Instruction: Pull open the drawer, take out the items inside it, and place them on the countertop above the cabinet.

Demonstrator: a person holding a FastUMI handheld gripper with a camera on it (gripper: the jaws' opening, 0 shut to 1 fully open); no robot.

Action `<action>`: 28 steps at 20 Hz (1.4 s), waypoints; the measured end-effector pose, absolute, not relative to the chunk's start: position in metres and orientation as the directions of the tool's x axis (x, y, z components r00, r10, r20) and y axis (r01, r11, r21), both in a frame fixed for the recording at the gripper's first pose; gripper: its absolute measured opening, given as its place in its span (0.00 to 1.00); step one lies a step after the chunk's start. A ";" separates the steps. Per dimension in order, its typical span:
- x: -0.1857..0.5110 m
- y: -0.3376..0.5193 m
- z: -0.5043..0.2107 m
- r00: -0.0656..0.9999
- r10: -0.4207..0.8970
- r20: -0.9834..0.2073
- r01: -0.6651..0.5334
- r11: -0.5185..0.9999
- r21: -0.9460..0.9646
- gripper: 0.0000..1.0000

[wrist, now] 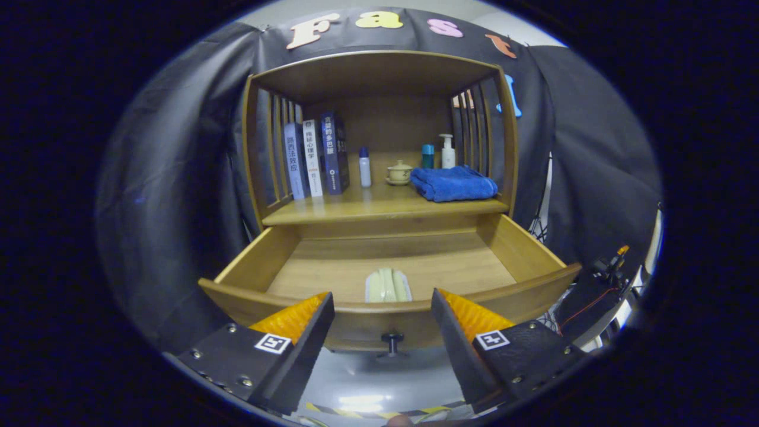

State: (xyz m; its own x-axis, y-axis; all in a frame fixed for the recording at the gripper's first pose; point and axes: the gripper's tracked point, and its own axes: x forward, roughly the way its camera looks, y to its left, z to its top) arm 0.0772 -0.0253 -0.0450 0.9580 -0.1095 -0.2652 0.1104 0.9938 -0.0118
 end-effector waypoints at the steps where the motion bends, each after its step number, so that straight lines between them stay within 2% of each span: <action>1: 0.084 -0.025 -0.039 0.953 -0.115 -0.280 0.113 0.993 -0.022 0.97; 4: 0.107 -0.020 -0.032 0.934 -0.087 -0.346 0.072 0.996 -0.054 0.98; 7: 0.135 -0.040 -0.035 0.896 -0.130 -0.424 0.098 0.990 -0.098 0.98; 12: 0.164 -0.052 -0.078 0.758 -0.101 -0.644 0.075 0.995 -0.069 0.98; 15: 0.176 -0.064 -0.101 0.703 -0.138 -0.697 0.041 0.987 -0.153 0.98; 18: 0.185 -0.061 -0.118 0.665 -0.120 -0.737 0.016 0.989 -0.147 0.98; 19: 0.189 -0.064 -0.120 0.657 -0.131 -0.743 0.045 0.990 -0.135 0.94; 21: 0.198 -0.064 -0.127 0.624 -0.122 -0.772 0.105 0.992 -0.072 0.69; 25: 0.202 -0.052 -0.139 0.610 -0.041 -0.792 0.145 0.988 0.060 0.17; 28: 0.205 -0.035 -0.135 0.671 0.034 -0.740 0.071 0.991 0.110 0.17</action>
State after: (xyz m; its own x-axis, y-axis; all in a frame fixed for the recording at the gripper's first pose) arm 0.2048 -0.0353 -0.1352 0.6714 0.0335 -0.7403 0.0713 0.9914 0.1095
